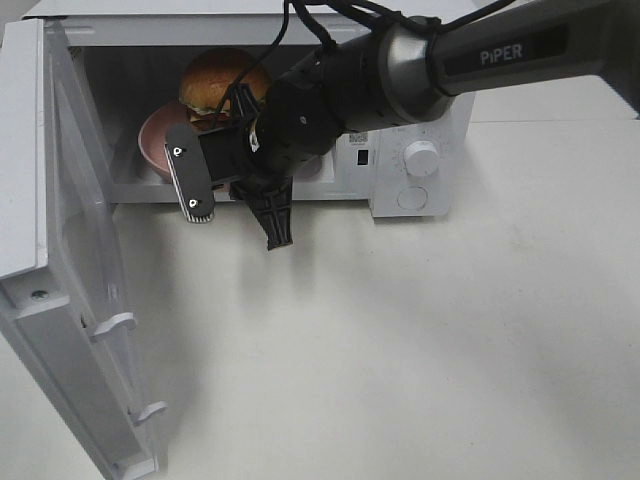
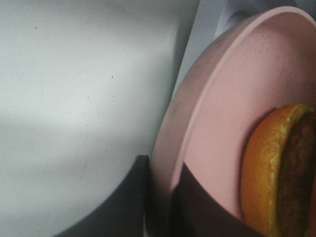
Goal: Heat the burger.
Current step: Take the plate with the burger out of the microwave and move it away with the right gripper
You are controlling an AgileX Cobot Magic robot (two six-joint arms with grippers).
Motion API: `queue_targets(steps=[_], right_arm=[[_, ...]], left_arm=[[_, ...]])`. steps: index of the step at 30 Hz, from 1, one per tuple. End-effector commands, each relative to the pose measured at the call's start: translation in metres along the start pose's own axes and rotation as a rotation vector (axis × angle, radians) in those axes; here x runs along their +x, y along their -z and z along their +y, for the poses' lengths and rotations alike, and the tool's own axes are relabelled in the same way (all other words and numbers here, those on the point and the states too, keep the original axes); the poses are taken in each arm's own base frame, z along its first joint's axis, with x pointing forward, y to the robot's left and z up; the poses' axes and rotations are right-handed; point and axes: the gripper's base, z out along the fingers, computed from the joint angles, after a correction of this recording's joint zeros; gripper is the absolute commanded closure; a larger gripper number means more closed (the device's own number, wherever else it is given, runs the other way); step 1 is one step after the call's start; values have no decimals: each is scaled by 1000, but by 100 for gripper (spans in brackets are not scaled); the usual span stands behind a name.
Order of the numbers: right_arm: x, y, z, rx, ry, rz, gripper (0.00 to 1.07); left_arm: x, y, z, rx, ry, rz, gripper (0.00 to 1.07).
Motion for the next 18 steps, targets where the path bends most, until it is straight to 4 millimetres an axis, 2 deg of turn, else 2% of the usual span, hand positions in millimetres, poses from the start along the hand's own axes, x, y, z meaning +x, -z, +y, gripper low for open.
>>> queue_targets(steps=[1, 7, 9, 12, 14, 18], right_arm=[[-6, 22, -10, 110, 8, -55, 107], [-2, 29, 4, 97, 13, -60, 107], [1, 39, 13, 105, 37, -68, 107], [1, 41, 14, 111, 40, -72, 107], [0, 52, 23, 115, 71, -85, 107], [1, 60, 30, 124, 72, -98, 107]], left_arm=[[0, 0, -1, 5, 2, -12, 9], [0, 0, -1, 5, 2, -12, 9], [0, 0, -1, 5, 2, -12, 9], [0, 0, -1, 5, 2, -12, 9], [0, 0, -1, 5, 2, -12, 9], [0, 0, -1, 5, 2, -12, 9]])
